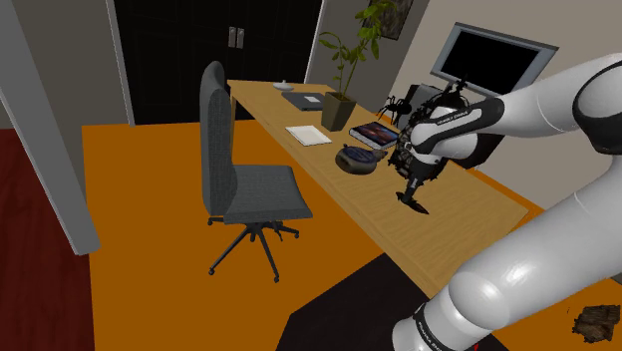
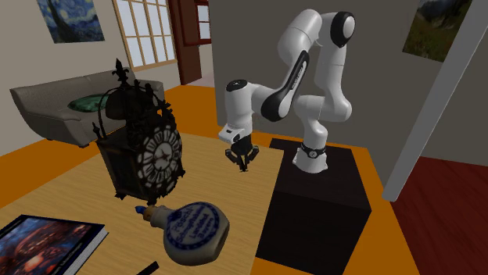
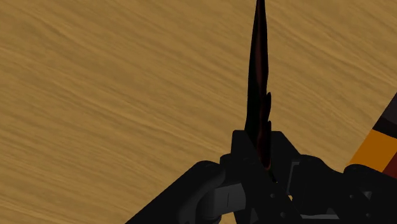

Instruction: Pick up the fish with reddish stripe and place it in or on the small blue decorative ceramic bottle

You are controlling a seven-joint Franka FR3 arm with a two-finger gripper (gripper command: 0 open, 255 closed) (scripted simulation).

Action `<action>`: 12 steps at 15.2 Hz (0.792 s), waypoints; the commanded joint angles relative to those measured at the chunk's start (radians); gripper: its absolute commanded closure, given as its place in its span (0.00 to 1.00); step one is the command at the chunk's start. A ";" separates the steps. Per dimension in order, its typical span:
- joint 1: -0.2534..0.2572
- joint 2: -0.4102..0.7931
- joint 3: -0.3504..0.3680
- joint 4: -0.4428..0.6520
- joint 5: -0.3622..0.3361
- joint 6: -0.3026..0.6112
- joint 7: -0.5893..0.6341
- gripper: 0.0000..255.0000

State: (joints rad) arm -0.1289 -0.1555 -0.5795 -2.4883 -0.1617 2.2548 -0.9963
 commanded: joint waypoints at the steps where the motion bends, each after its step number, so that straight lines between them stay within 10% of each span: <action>1: -0.002 -0.024 0.006 0.007 -0.011 -0.029 0.010 1.00; 12: -0.010 -0.124 0.036 0.081 -0.042 -0.197 0.037 1.00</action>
State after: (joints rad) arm -0.1380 -0.2713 -0.5459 -2.4123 -0.2012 2.0715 -0.9608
